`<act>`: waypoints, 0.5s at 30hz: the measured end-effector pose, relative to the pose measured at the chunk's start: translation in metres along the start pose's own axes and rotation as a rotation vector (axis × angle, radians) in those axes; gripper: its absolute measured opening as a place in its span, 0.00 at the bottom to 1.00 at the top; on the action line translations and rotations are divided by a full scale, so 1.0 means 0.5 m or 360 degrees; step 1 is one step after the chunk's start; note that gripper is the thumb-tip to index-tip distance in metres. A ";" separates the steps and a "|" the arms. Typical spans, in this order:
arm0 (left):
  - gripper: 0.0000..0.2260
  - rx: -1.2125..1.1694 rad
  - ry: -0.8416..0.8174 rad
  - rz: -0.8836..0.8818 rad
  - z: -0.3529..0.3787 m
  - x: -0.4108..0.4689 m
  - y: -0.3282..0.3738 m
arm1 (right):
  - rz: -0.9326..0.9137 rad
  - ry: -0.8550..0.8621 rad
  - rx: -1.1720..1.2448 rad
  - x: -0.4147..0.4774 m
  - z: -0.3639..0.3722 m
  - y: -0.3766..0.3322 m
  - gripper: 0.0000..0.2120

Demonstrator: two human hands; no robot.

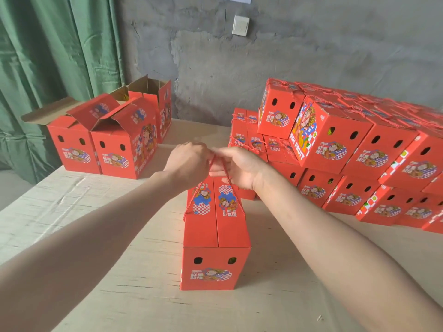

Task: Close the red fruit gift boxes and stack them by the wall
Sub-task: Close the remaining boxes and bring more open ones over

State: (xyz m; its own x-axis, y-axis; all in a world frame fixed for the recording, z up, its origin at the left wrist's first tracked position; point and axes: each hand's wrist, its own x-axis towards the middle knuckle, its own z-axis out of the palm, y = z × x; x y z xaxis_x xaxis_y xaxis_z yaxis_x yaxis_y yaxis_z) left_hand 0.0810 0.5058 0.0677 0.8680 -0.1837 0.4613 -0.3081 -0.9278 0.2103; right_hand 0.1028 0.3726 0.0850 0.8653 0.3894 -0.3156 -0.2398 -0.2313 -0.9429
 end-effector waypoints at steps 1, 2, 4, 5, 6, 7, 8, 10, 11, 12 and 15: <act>0.15 -0.0002 0.0071 -0.0014 0.005 -0.008 -0.001 | 0.0017 -0.0035 0.0019 0.004 0.003 -0.001 0.13; 0.20 -0.0121 0.0146 -0.0048 0.013 -0.024 0.000 | 0.0033 -0.0051 0.0010 0.007 0.005 0.000 0.13; 0.22 -0.0637 0.0231 -0.0176 0.045 -0.066 -0.006 | 0.0069 -0.0011 -0.0158 0.008 0.003 -0.002 0.09; 0.20 -0.0954 0.0159 -0.0279 0.064 -0.089 -0.008 | 0.0079 0.0031 -0.0272 0.009 0.002 -0.006 0.08; 0.21 -0.1188 -0.0017 -0.0386 0.085 -0.108 -0.010 | 0.0082 0.0086 -0.0367 0.011 -0.001 -0.012 0.08; 0.26 -0.1258 -0.0234 -0.0445 0.112 -0.122 -0.015 | 0.0083 0.0153 -0.0425 0.012 -0.002 -0.017 0.08; 0.31 -0.1128 -0.0458 -0.0451 0.136 -0.134 -0.020 | 0.0082 0.0224 -0.0431 0.014 -0.001 -0.023 0.09; 0.37 -0.0680 -0.0715 -0.0326 0.174 -0.146 -0.030 | 0.0051 0.0333 -0.0361 0.022 0.001 -0.031 0.11; 0.38 -0.0555 -0.0733 -0.0267 0.185 -0.147 -0.035 | 0.0029 0.0373 -0.0333 0.026 0.005 -0.032 0.11; 0.38 -0.0521 -0.0730 -0.0244 0.192 -0.146 -0.039 | 0.0011 0.0409 -0.0317 0.030 0.009 -0.033 0.11; 0.37 -0.0528 -0.0724 -0.0256 0.206 -0.144 -0.047 | -0.0056 0.0522 -0.0286 0.033 0.019 -0.021 0.11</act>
State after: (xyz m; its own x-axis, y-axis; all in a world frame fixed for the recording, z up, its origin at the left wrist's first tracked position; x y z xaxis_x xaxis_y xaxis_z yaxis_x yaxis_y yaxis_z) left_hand 0.0657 0.5073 -0.0591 0.9712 -0.2382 0.0000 -0.2006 -0.8178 0.5394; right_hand 0.1156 0.3899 0.0887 0.9737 0.1003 -0.2046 -0.1513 -0.3869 -0.9096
